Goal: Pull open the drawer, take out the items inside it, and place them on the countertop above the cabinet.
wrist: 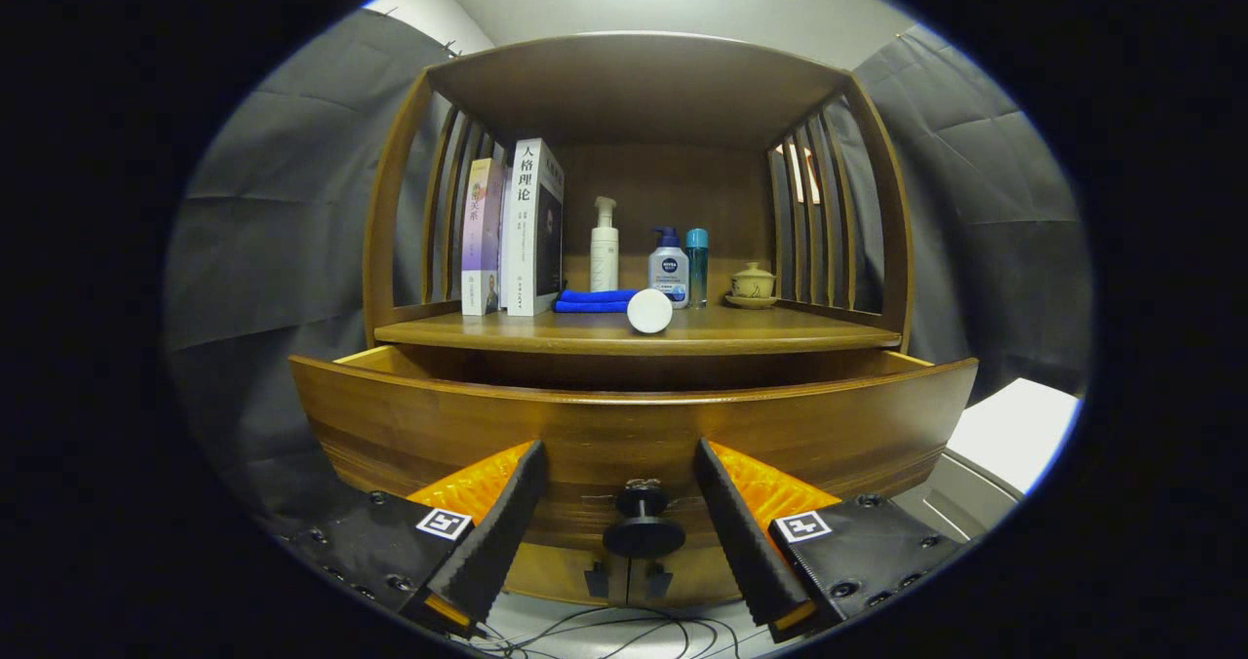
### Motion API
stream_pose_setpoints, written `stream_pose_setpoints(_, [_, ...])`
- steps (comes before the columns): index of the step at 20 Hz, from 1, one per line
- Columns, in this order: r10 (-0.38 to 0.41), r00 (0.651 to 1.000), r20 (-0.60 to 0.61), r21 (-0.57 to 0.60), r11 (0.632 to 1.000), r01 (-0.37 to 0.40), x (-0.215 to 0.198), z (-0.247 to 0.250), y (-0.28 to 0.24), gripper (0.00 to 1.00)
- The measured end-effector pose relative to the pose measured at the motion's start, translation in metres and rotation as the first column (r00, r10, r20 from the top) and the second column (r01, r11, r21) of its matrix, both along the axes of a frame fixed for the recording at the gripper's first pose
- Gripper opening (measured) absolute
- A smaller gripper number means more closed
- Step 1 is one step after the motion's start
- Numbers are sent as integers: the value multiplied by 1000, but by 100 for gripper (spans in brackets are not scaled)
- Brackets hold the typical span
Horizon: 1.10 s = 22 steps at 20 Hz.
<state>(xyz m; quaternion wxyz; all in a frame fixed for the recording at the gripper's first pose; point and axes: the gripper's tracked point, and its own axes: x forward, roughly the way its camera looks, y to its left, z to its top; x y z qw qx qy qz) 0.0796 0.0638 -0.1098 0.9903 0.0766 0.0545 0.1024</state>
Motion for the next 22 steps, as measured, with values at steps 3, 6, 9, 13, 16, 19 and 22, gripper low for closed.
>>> stream_pose_setpoints(3, [5,1000,1,4,1000,-5,17,2,2,97])
stream_pose_setpoints(6, [10,1000,-7,11,1000,-10,35,3,6,97])
stream_pose_setpoints(9, [15,1000,-20,21,1000,-15,54,4,9,97])
stream_pose_setpoints(13, [37,999,-27,11,999,-36,78,5,13,97])
stream_pose_setpoints(16, [30,999,-31,8,1000,-30,86,6,13,96])
stream_pose_setpoints(19, [34,999,-33,11,999,-34,85,7,18,95])
stream_pose_setpoints(22, [49,999,-9,-19,999,-49,69,30,22,96])
